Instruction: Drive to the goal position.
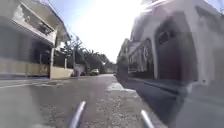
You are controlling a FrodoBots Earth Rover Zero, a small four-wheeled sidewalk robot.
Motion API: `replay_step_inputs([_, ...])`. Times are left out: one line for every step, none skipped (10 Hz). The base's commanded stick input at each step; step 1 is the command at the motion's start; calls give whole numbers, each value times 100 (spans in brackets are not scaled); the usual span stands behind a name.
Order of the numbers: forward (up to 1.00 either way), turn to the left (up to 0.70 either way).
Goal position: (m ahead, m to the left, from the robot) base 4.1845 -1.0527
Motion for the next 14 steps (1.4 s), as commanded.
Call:
replay_step_inputs([85, 0])
replay_step_inputs([85, 0])
replay_step_inputs([85, 0])
replay_step_inputs([85, 0])
replay_step_inputs([85, 0])
replay_step_inputs([85, 0])
replay_step_inputs([85, 0])
replay_step_inputs([85, 0])
replay_step_inputs([85, 0])
replay_step_inputs([85, 0])
replay_step_inputs([85, -12])
replay_step_inputs([85, -31])
replay_step_inputs([85, -34])
replay_step_inputs([85, -34])
